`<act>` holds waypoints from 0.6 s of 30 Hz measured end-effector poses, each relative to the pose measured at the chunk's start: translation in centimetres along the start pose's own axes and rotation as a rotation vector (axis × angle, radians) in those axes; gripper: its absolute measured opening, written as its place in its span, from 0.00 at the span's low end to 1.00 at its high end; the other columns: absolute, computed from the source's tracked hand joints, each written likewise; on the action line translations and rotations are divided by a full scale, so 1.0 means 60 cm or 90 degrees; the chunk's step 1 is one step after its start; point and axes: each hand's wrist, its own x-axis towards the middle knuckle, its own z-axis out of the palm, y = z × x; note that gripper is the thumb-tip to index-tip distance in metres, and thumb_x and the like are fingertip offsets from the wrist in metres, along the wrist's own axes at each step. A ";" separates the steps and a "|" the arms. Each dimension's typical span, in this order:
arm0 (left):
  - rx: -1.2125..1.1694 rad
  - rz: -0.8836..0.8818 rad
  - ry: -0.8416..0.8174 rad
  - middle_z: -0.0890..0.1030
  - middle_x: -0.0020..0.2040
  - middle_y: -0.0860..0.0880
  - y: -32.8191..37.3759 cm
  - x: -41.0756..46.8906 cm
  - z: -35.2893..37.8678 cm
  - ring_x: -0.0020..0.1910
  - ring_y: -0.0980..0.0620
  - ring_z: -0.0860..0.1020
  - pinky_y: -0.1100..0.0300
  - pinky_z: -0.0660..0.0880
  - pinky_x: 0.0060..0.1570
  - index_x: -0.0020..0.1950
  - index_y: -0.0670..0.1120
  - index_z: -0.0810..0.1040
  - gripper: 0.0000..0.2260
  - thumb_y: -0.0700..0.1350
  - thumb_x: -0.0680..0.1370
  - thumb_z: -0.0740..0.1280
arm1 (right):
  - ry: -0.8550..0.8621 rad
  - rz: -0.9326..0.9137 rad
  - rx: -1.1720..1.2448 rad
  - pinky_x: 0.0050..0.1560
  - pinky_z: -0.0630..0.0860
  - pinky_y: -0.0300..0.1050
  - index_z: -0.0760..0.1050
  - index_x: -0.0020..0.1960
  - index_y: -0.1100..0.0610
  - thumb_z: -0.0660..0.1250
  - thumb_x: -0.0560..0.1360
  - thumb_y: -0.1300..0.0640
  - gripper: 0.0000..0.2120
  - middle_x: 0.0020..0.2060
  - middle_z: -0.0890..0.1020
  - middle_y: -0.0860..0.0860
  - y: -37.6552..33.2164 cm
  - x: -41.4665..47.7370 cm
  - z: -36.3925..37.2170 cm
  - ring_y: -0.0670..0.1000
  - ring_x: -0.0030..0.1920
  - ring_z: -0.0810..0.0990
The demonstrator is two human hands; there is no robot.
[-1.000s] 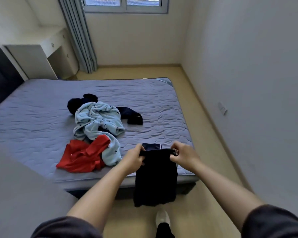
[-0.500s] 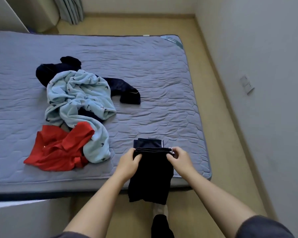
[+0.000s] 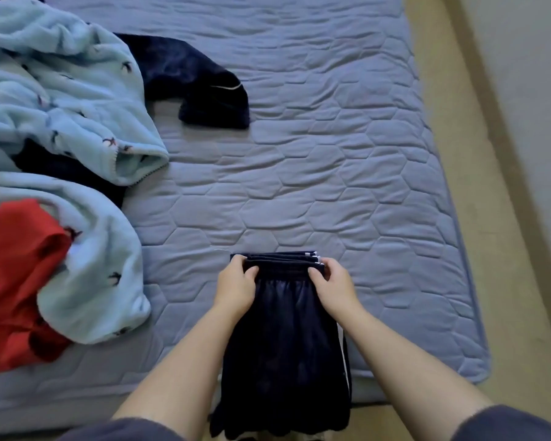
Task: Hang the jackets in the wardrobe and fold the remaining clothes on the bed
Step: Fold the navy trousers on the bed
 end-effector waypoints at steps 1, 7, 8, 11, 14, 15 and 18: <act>0.012 -0.008 0.008 0.78 0.58 0.44 -0.012 0.011 0.010 0.56 0.45 0.75 0.59 0.67 0.51 0.61 0.41 0.73 0.11 0.44 0.81 0.61 | -0.004 -0.002 -0.015 0.49 0.71 0.38 0.74 0.52 0.55 0.65 0.77 0.62 0.06 0.44 0.80 0.47 0.011 0.011 0.008 0.49 0.47 0.78; -0.031 0.041 0.085 0.70 0.55 0.48 -0.041 0.004 0.033 0.56 0.48 0.73 0.58 0.68 0.61 0.60 0.39 0.75 0.13 0.42 0.78 0.67 | 0.104 -0.042 -0.119 0.59 0.69 0.42 0.77 0.52 0.58 0.71 0.71 0.61 0.11 0.51 0.72 0.51 0.040 0.014 0.018 0.48 0.52 0.73; -0.038 0.032 0.071 0.72 0.54 0.49 -0.041 0.004 0.032 0.54 0.49 0.74 0.57 0.70 0.58 0.59 0.40 0.76 0.12 0.43 0.77 0.68 | 0.103 -0.024 -0.107 0.60 0.69 0.41 0.77 0.53 0.56 0.71 0.71 0.60 0.11 0.52 0.71 0.51 0.038 0.011 0.016 0.48 0.51 0.73; -0.070 0.023 0.045 0.79 0.44 0.55 -0.039 0.004 0.022 0.47 0.52 0.77 0.68 0.70 0.45 0.50 0.47 0.76 0.04 0.44 0.77 0.68 | 0.076 0.019 -0.109 0.56 0.73 0.44 0.75 0.52 0.48 0.70 0.71 0.56 0.11 0.52 0.72 0.51 0.027 0.007 0.010 0.49 0.46 0.76; -0.092 0.052 0.105 0.80 0.43 0.55 -0.040 0.006 0.009 0.46 0.54 0.78 0.72 0.70 0.43 0.48 0.48 0.77 0.02 0.44 0.77 0.68 | 0.087 -0.079 -0.084 0.46 0.71 0.39 0.75 0.50 0.47 0.71 0.71 0.57 0.10 0.44 0.78 0.50 0.009 0.003 0.008 0.45 0.41 0.74; -0.092 0.051 0.127 0.80 0.46 0.52 -0.042 0.009 0.007 0.48 0.53 0.78 0.66 0.71 0.48 0.50 0.47 0.78 0.03 0.44 0.77 0.68 | 0.091 -0.121 -0.071 0.45 0.70 0.36 0.75 0.50 0.47 0.71 0.71 0.58 0.11 0.43 0.79 0.48 0.003 0.002 0.010 0.44 0.41 0.75; -0.083 0.032 0.157 0.80 0.49 0.51 -0.045 0.023 0.007 0.51 0.51 0.76 0.60 0.70 0.50 0.50 0.47 0.78 0.04 0.45 0.77 0.68 | 0.081 -0.157 -0.088 0.54 0.70 0.37 0.77 0.53 0.51 0.72 0.71 0.60 0.12 0.48 0.79 0.47 0.000 0.017 0.023 0.47 0.50 0.76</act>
